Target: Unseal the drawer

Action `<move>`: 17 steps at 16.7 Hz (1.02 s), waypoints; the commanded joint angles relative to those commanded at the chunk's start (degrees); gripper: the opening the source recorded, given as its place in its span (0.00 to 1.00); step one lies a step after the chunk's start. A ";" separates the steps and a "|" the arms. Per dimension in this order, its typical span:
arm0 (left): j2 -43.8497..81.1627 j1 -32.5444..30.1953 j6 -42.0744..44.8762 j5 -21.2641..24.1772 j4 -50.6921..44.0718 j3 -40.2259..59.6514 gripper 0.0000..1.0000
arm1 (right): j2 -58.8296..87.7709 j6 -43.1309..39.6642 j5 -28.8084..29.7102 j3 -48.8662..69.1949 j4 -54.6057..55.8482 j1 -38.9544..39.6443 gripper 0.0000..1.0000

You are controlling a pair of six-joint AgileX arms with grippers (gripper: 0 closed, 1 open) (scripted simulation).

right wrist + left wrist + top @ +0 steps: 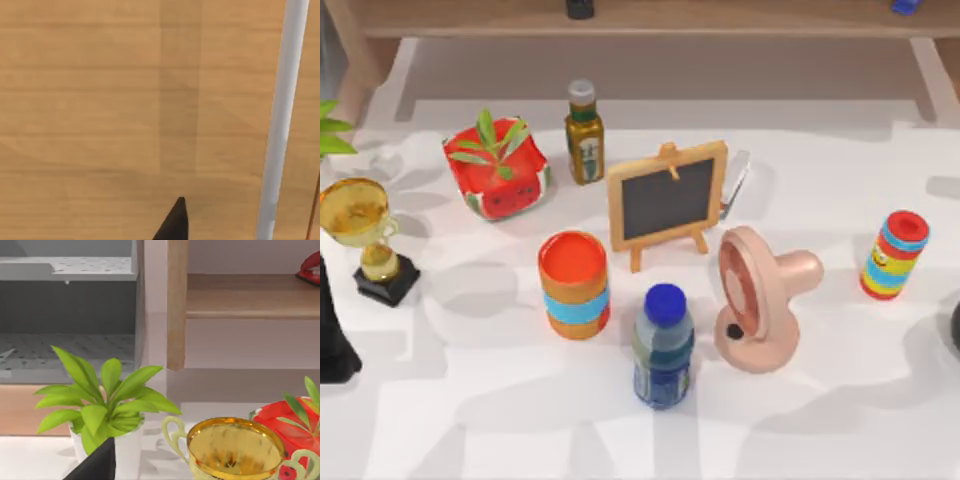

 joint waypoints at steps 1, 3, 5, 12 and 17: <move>0.00 0.00 0.00 0.00 0.00 0.00 1.00 | 0.00 0.00 0.00 0.00 0.00 0.00 0.32; 0.00 0.00 0.00 0.00 0.00 0.00 1.00 | 0.00 0.00 0.00 0.00 0.00 0.00 0.17; 0.00 0.00 0.00 0.00 0.00 0.00 1.00 | 0.00 0.00 0.00 0.00 0.00 0.00 0.02; 0.00 0.00 0.00 0.00 0.00 0.00 1.00 | 0.00 0.00 0.00 0.00 0.00 0.00 0.00; 0.00 0.00 0.00 0.00 0.00 0.00 1.00 | -1.20 0.07 -0.83 -2.35 1.30 -0.52 0.00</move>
